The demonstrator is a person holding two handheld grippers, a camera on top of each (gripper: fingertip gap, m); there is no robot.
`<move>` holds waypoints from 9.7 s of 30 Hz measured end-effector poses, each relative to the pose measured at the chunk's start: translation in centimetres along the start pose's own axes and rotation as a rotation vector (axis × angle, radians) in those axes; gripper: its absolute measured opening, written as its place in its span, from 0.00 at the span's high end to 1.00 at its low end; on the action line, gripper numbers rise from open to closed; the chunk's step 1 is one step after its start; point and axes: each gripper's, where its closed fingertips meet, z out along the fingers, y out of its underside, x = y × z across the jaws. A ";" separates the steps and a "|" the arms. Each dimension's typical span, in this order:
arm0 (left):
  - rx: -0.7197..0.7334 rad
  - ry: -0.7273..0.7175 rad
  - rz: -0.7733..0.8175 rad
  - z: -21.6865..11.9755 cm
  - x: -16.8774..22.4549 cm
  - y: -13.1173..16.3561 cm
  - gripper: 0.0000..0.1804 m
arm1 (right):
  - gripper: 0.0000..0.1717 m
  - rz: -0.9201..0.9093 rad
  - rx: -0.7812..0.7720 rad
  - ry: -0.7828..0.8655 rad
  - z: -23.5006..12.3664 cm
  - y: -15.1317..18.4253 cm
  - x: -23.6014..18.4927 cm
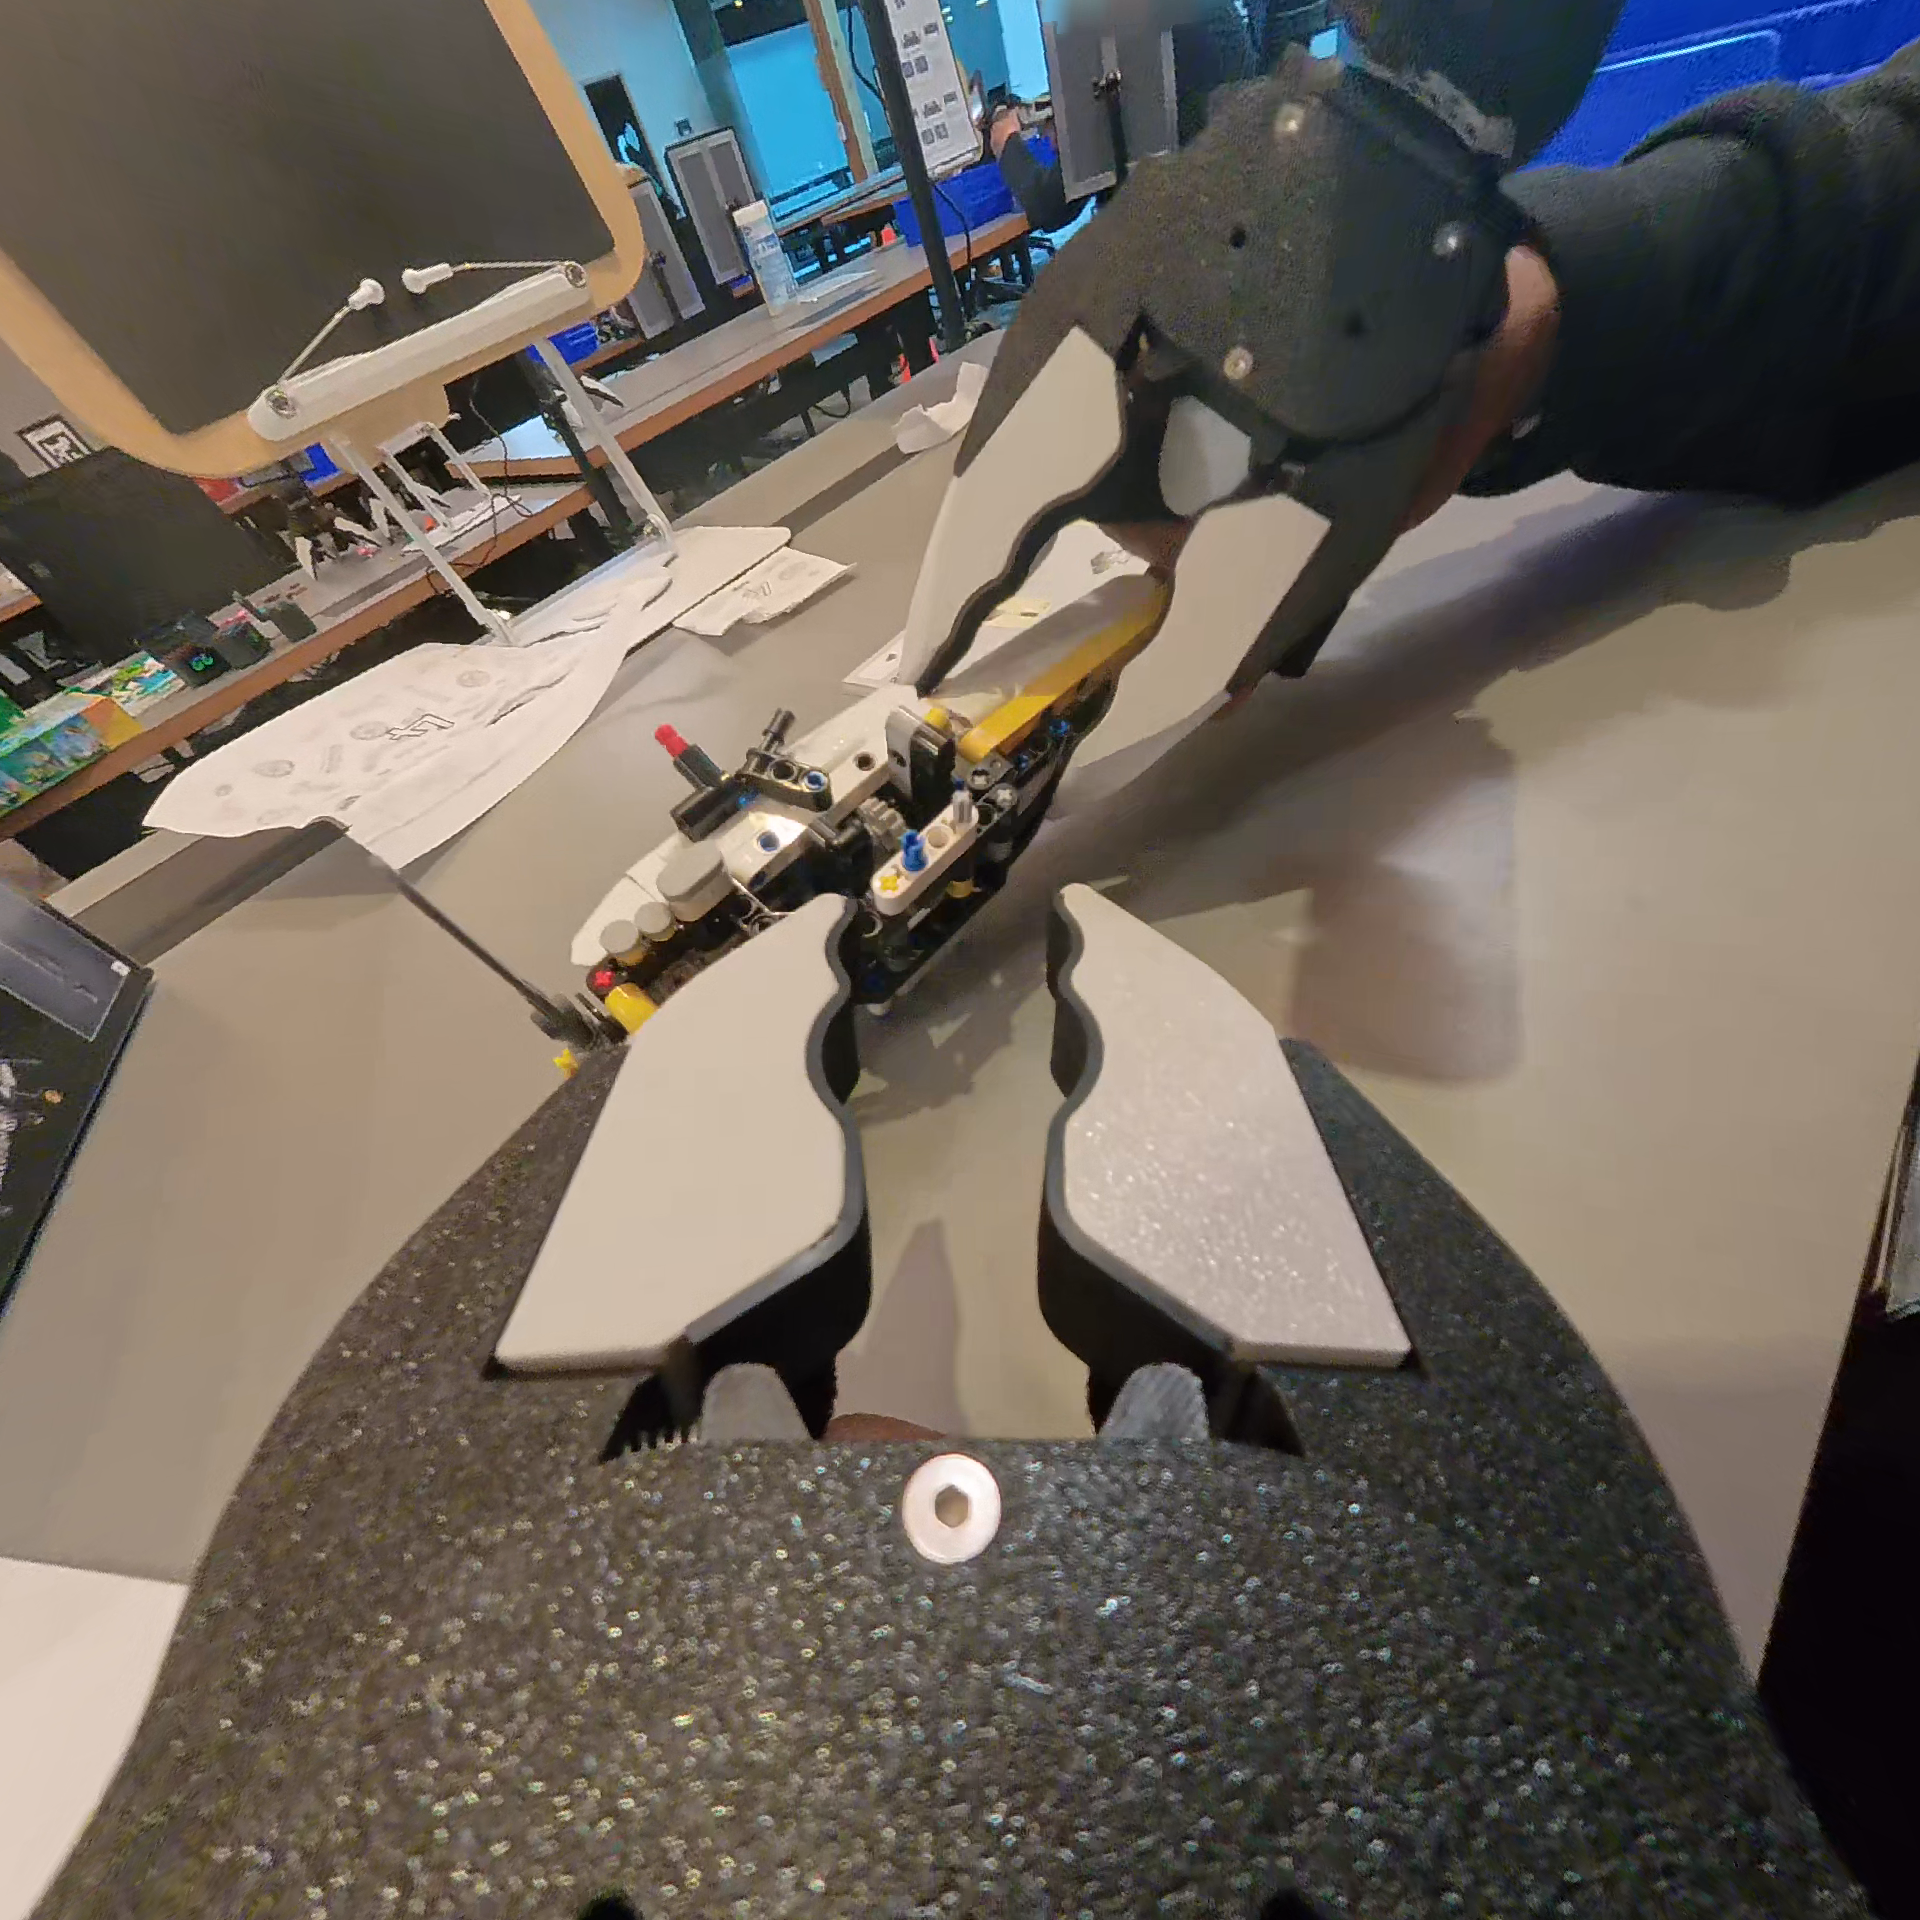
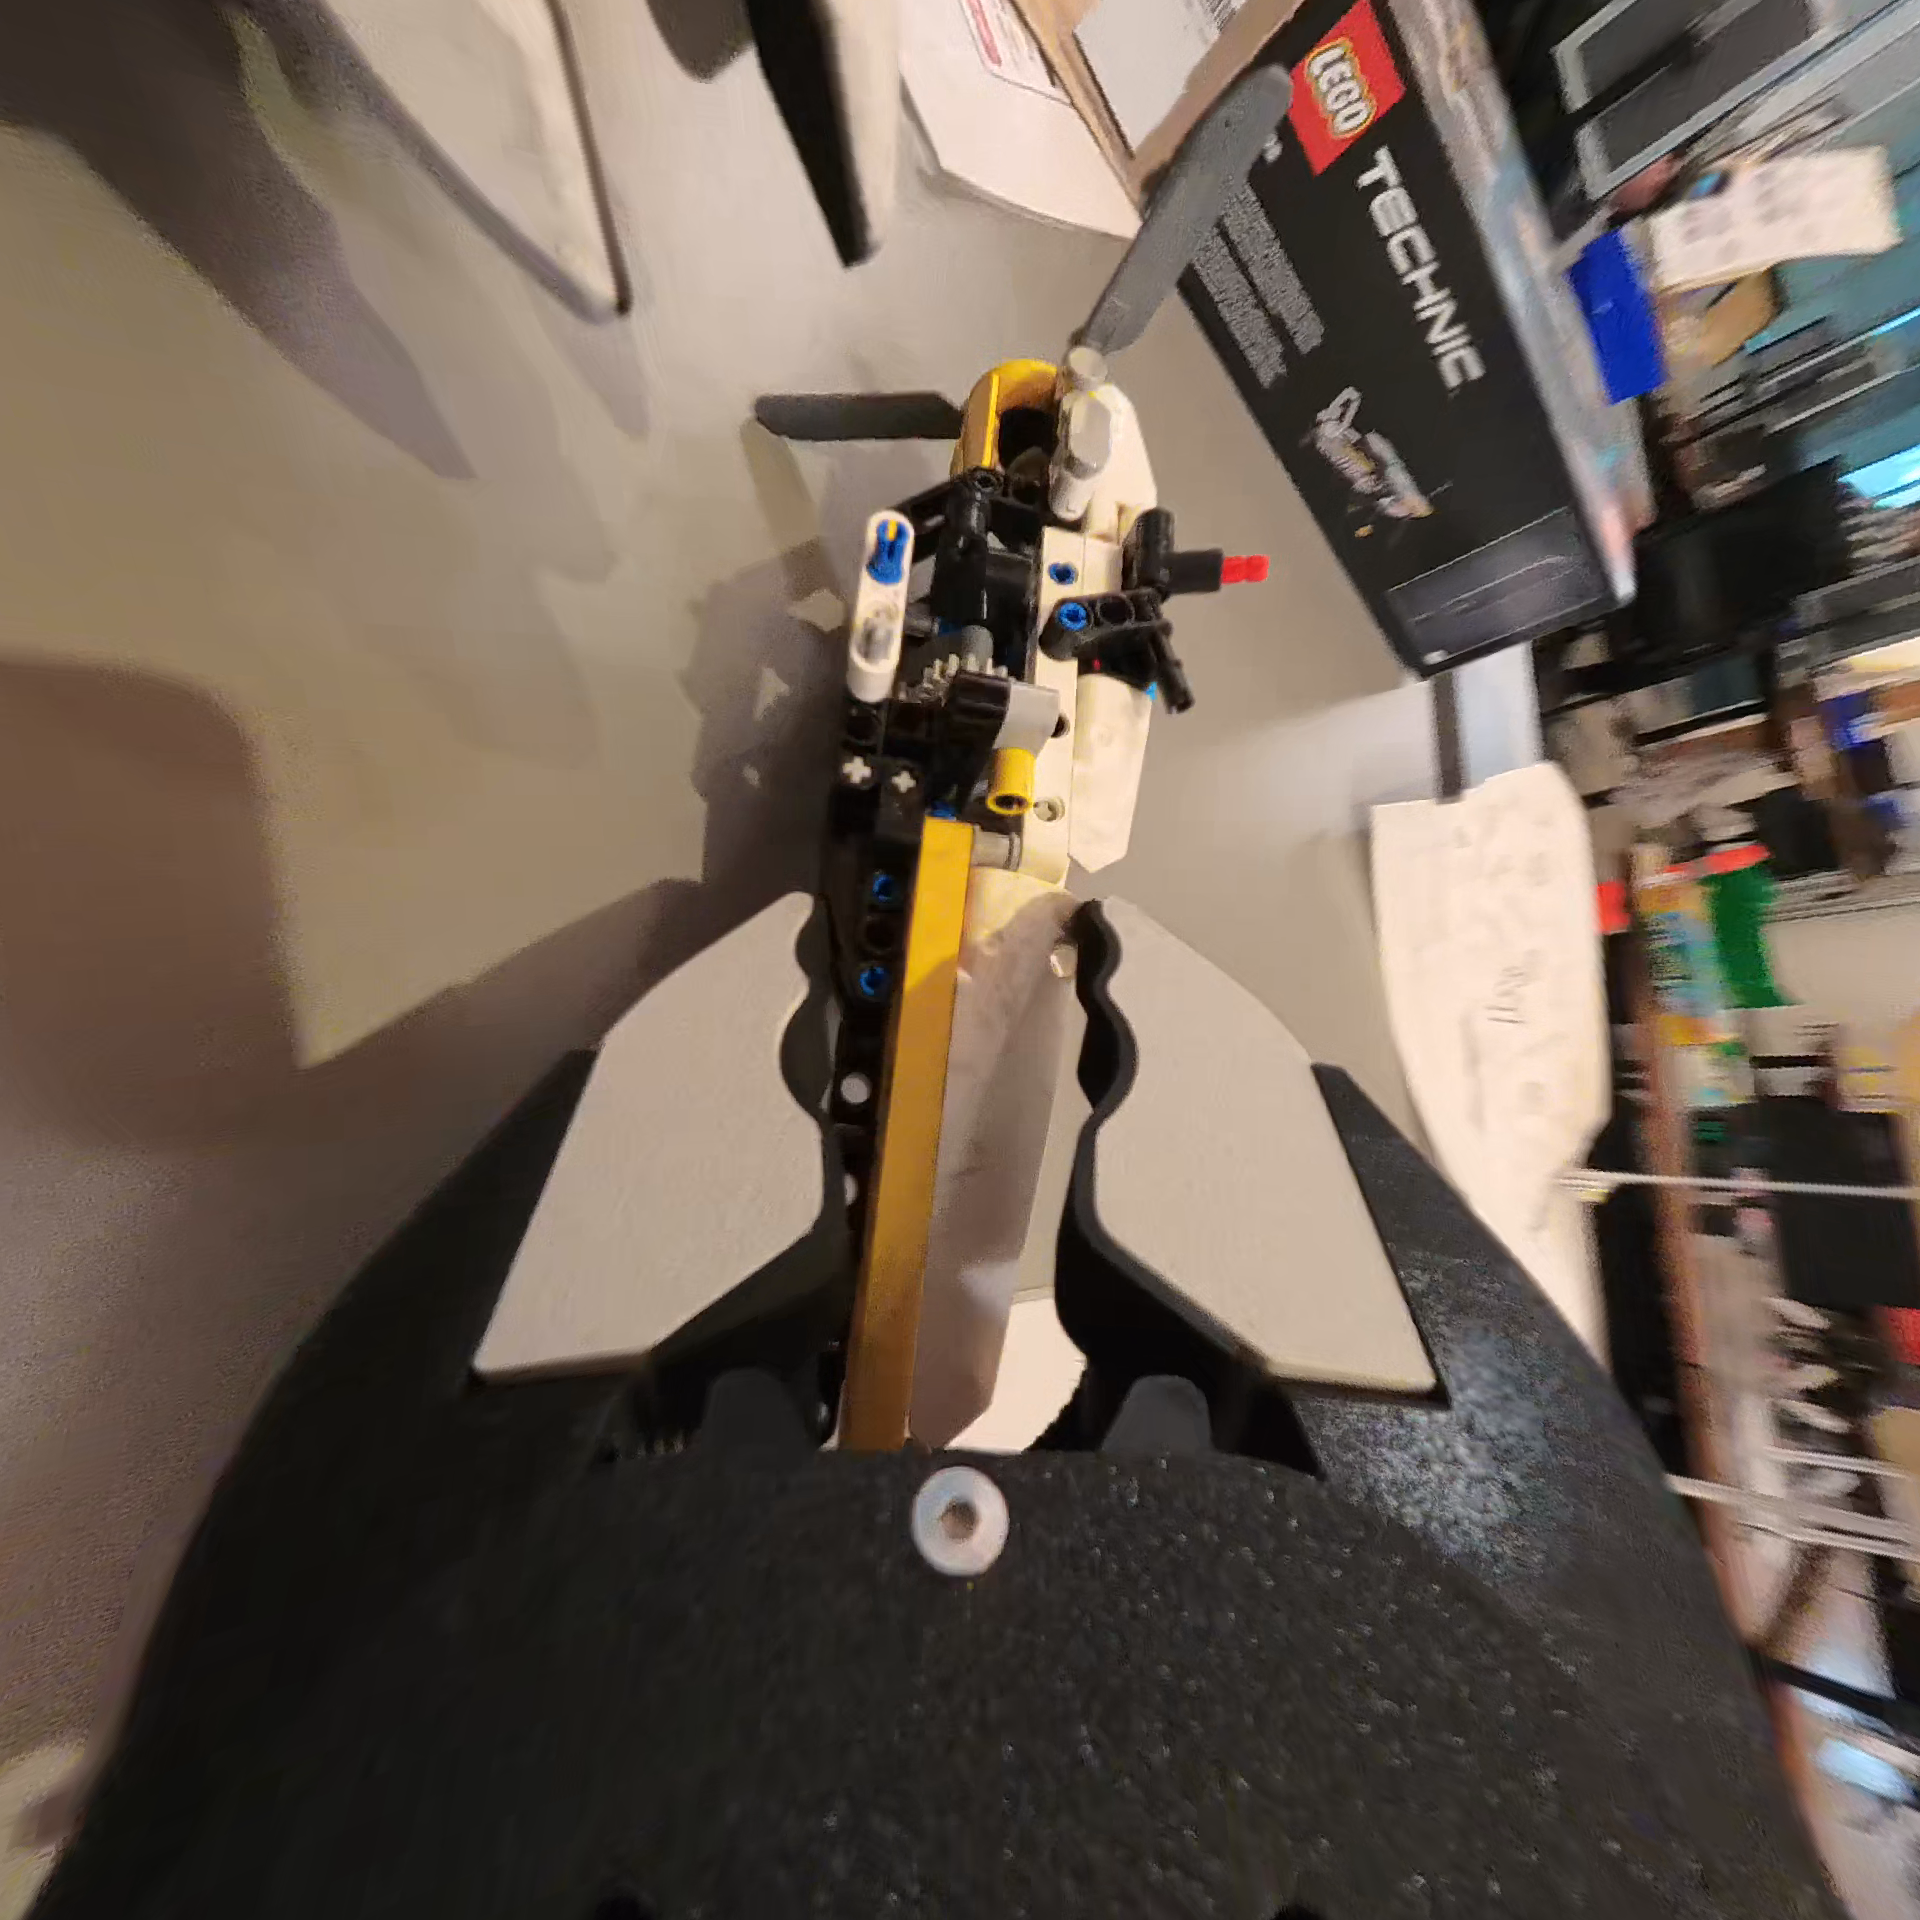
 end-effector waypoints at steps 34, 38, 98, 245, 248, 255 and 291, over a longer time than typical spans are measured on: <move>-0.243 -0.130 -0.001 0.3 -1.6 3.3 0.81 | 0.73 -0.553 -0.052 0.305 4.0 -0.7 1.5; -0.146 -0.205 -0.133 -0.2 -3.1 2.0 0.81 | 0.70 -0.455 -0.049 0.235 4.7 -0.8 1.3; 0.486 0.142 -0.289 12.7 -0.1 -11.4 0.81 | 0.69 0.331 -0.150 -0.386 -3.4 11.6 1.5; -0.379 0.128 0.160 22.3 5.6 -1.0 0.77 | 0.66 0.670 -0.043 -0.605 -2.5 13.1 8.7; -0.375 0.123 0.148 22.4 5.5 -1.0 0.77 | 0.66 0.672 -0.032 -0.574 -2.7 13.0 8.9; -0.354 0.109 0.124 22.5 5.3 -1.2 0.77 | 0.68 0.669 -0.033 -0.476 -3.3 13.2 9.3; -0.275 0.037 0.176 22.7 4.7 -2.1 0.78 | 0.73 0.747 0.111 -0.215 -8.2 11.4 5.8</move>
